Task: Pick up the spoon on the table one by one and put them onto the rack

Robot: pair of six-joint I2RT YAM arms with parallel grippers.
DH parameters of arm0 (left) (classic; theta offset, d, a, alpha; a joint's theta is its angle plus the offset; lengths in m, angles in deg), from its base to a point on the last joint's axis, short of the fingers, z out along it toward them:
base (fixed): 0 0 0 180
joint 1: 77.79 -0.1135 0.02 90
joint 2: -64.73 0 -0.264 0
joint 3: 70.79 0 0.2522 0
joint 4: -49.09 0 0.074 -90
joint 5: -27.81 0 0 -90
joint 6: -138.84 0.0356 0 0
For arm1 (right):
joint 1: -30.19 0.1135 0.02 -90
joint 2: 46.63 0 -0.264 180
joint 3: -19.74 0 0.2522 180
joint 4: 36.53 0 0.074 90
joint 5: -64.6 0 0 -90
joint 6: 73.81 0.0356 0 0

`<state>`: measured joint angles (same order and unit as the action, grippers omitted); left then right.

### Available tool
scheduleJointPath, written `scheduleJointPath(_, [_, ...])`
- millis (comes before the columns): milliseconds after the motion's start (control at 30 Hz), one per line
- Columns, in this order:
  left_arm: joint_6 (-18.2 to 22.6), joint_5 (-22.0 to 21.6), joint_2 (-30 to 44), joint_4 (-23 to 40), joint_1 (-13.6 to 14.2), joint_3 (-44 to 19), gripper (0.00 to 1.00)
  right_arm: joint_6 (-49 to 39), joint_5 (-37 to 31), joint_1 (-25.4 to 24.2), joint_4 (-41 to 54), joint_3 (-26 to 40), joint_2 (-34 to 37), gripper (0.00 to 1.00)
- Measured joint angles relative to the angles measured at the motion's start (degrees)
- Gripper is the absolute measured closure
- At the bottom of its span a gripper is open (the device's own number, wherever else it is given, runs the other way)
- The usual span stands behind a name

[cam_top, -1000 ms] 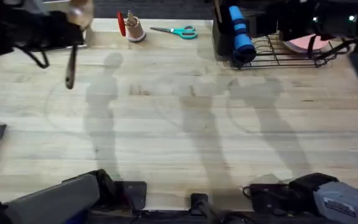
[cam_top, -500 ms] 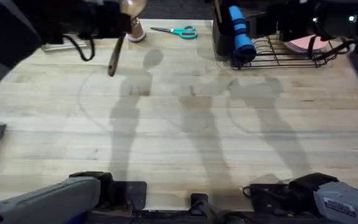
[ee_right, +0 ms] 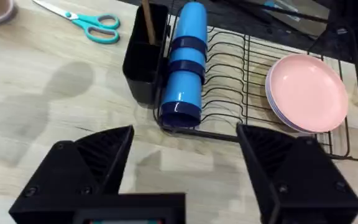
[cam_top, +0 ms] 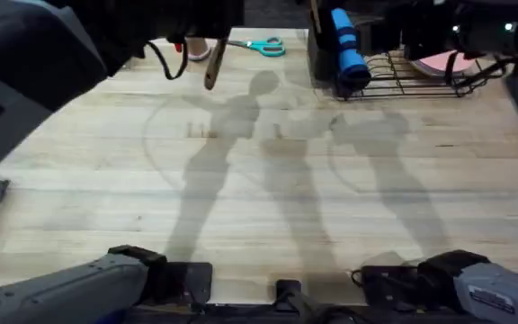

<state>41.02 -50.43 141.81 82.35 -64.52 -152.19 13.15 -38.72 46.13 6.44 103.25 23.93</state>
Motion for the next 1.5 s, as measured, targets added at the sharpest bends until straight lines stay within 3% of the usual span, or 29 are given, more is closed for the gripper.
scheduleJointPath(33, [-0.67, -0.48, 0.01, -1.93, 1.69, 0.0, 0.957, 0.0, 0.0, 0.0, 0.0, 0.0, 0.0, 0.009])
scheduleJointPath(367, [-2.24, -0.86, 4.17, -10.07, 6.62, 0.0, 0.957, 0.01, 0.0, 0.01, 0.0, 0.0, 0.0, 0.009])
scheduleJointPath(967, [-4.85, -0.92, 13.44, -30.14, 10.09, 0.0, 0.957, 0.0, 0.0, 0.0, 4.72, 0.0, 0.0, 0.009])
scheduleJointPath(1267, [-5.3, -0.99, 17.59, -42.97, 13.93, 0.0, 0.957, 0.01, 0.0, 0.0, 4.96, 0.0, 0.0, 0.009])
scheduleJointPath(1500, [-9.46, -1.3, 22.55, -51.05, 15.2, 0.0, 0.957, 0.01, 0.0, 0.0, 6.43, 0.0, 0.0, 0.009])
